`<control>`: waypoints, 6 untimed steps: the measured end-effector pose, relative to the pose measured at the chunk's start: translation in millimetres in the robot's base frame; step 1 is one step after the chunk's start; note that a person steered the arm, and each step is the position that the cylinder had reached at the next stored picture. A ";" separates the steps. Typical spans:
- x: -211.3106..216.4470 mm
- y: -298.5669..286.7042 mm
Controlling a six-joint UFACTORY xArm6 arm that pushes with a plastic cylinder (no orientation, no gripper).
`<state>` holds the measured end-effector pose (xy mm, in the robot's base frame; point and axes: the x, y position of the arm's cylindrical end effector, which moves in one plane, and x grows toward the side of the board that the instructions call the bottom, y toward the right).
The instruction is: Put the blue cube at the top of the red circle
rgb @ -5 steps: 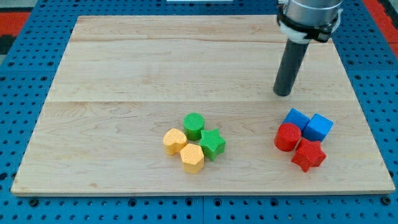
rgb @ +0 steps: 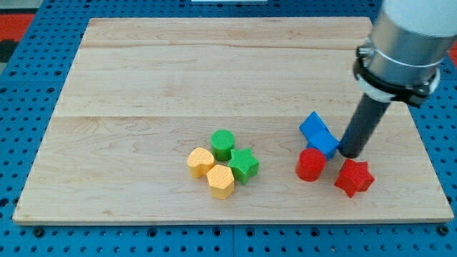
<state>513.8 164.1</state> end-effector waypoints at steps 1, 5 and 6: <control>0.0 -12.6; 11.1 -61.3; -20.0 -86.6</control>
